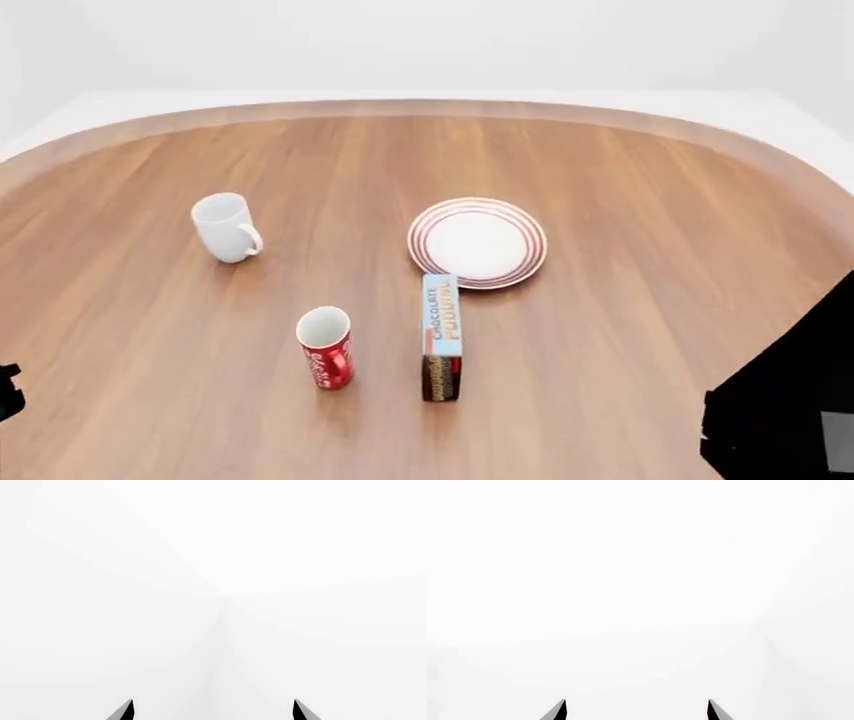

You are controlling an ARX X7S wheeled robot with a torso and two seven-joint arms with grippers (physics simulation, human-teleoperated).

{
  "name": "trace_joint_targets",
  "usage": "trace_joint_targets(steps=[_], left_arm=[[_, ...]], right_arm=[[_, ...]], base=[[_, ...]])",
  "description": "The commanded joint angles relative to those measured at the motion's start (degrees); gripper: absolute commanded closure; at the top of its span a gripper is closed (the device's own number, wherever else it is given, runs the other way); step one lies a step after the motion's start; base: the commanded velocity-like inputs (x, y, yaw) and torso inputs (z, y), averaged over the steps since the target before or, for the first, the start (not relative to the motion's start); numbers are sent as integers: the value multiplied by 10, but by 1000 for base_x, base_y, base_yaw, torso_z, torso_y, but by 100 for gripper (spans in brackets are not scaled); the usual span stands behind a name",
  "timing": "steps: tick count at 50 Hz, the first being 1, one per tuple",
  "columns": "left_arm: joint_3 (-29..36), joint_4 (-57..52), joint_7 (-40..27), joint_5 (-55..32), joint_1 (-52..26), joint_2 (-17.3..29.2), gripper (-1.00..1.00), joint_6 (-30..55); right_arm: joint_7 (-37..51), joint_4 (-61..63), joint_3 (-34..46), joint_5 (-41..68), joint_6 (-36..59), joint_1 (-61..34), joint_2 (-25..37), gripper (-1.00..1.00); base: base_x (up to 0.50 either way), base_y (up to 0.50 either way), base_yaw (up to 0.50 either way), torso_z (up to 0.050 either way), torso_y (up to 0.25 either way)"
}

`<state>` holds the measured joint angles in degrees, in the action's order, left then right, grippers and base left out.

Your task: Pick up the white mug and put it on the plate, and put the chocolate pudding to the right of the plate.

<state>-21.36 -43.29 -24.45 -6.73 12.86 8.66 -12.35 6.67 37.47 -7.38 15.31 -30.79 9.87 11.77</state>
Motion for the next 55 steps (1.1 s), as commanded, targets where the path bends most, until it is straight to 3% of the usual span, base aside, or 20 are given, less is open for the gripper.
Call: trace_joint_targets(steps=[1, 24, 55], left_arm=[[-5, 3, 6, 13, 5, -7, -100, -6], [14, 12, -5, 21, 7, 2, -100, -7], [29, 12, -18, 28, 12, 14, -100, -7]], right_arm=[[-19, 2, 2, -30, -8, 5, -6, -100], [-10, 2, 10, -20, -7, 6, 4, -100], [-6, 10, 22, -45, -6, 11, 14, -100]], base=[[500, 160, 0, 0, 0], [500, 160, 0, 0, 1], [500, -33, 0, 0, 1]])
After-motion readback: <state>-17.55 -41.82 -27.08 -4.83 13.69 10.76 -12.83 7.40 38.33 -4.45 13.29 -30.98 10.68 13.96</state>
